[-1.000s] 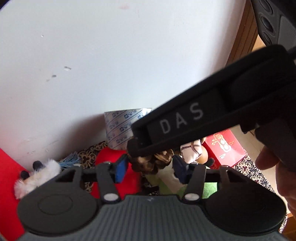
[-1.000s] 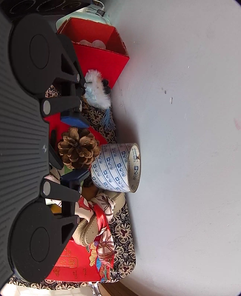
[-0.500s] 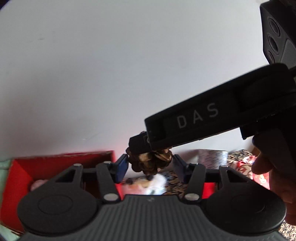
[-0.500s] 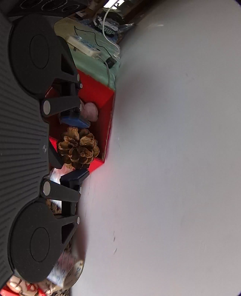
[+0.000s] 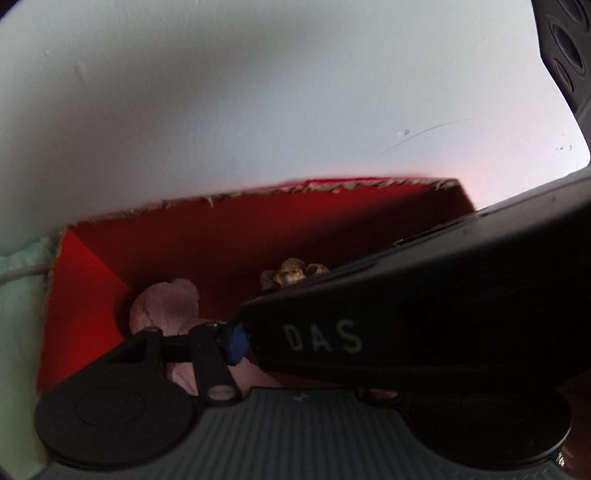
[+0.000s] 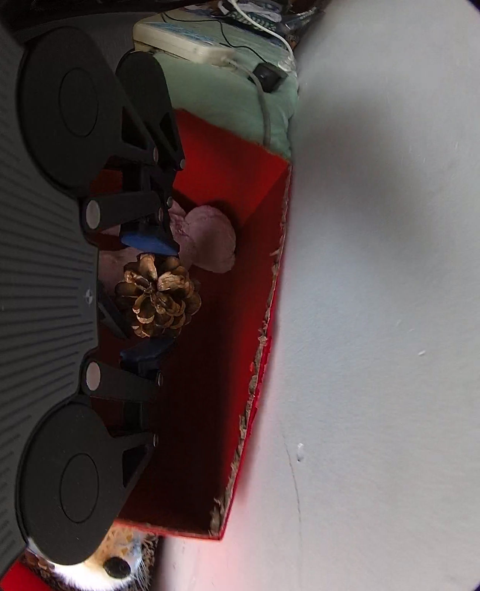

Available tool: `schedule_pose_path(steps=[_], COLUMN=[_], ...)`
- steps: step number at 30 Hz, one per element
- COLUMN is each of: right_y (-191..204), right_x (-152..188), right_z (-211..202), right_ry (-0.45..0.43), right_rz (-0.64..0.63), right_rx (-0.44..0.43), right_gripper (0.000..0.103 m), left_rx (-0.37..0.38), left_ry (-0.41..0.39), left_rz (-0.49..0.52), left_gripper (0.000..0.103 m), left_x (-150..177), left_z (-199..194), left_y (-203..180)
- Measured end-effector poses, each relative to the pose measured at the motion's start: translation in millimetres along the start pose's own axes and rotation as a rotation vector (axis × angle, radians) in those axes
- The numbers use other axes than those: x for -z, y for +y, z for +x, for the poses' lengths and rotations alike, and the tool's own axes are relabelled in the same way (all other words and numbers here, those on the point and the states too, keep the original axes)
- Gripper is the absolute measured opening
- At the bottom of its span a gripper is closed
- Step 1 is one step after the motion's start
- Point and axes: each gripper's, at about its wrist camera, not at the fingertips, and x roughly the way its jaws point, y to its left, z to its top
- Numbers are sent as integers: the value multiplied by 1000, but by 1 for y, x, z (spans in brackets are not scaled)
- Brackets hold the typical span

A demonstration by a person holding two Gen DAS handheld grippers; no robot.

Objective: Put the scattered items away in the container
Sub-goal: 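Carry the pine cone into the red box and open the right gripper, then move both tools from the box back toward the remaining items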

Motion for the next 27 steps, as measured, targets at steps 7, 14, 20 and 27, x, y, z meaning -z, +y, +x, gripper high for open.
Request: schedule_pose_path(steps=[7, 14, 20, 27], right_y=[-2, 4, 20, 36], right_x=[-6, -8, -9, 12], right_z=[43, 51, 19, -32], right_ry=[46, 48, -42, -127], right_rz=[104, 108, 56, 2], right_rx=[41, 75, 140, 288], right_gripper=[54, 54, 61, 67], left_rx=[38, 17, -57, -110], left_ry=[145, 178, 104, 9], left_rz=[-11, -42, -46, -67], left_gripper=[65, 68, 69, 70], left_x=[-2, 1, 10, 3], left_z=[35, 36, 12, -29], left_y=[37, 45, 45, 43])
